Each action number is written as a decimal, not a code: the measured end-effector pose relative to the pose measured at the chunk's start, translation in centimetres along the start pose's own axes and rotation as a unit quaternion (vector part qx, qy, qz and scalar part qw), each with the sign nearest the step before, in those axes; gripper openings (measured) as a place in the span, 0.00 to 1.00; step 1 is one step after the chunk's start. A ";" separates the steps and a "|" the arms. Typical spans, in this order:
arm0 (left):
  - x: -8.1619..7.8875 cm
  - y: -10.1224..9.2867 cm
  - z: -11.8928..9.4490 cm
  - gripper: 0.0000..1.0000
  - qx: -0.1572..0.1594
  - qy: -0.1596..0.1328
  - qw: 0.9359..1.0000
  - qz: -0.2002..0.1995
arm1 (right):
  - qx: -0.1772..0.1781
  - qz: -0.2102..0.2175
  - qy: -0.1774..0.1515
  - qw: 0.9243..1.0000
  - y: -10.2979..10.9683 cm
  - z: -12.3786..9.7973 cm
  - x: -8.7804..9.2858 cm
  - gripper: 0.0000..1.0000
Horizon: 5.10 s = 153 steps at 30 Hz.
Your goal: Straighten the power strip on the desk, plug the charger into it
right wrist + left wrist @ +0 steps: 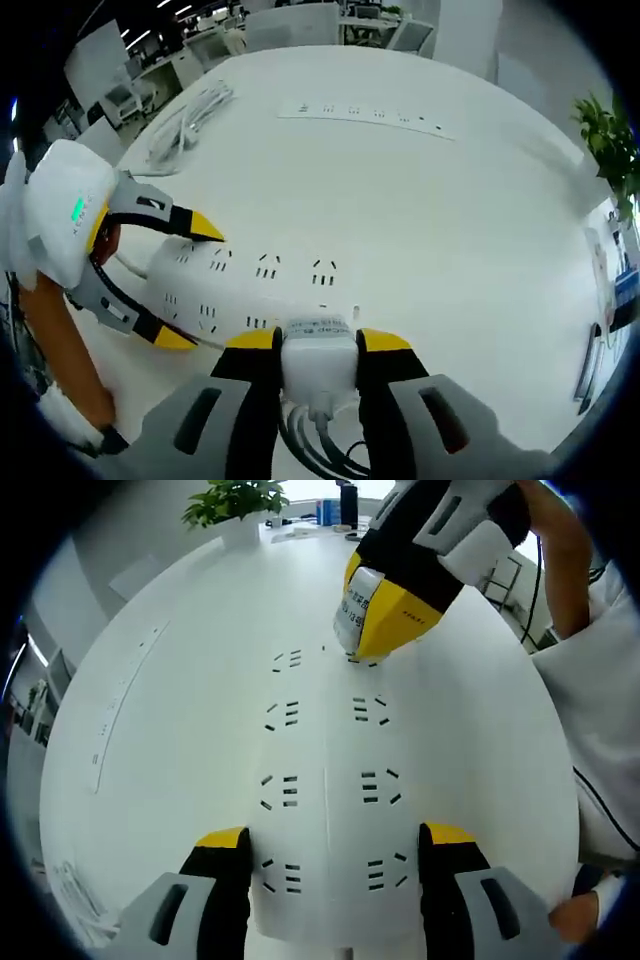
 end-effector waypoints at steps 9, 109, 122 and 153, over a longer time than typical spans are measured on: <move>0.0 -0.1 0.1 0.69 0.001 0.000 1.000 0.001 | 0.013 -0.006 -0.005 1.000 0.3 0.1 -0.6 0.28; -0.5 0.6 0.1 0.69 0.005 -0.004 1.000 -0.001 | -0.354 -0.391 -0.463 0.712 2.5 -3.7 0.0 0.26; -0.7 0.6 0.0 0.69 0.004 0.000 1.000 0.000 | -0.393 -0.361 -0.432 0.727 2.3 -3.5 -1.1 0.26; -0.7 0.7 0.2 0.69 0.004 -0.002 1.000 0.001 | -0.370 -0.401 -0.442 0.712 2.7 -3.3 0.2 0.28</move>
Point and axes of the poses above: the point that each gripper's makers call its tool centre point, and the gripper's own axes: z roughly forward along the fingers, y roughly to its left, x roughly out of its underside, the point moved 1 cm from there along -z, roughly backward along the fingers, and after that the axes turned 9 degrees about x, right-handed, at the moved point
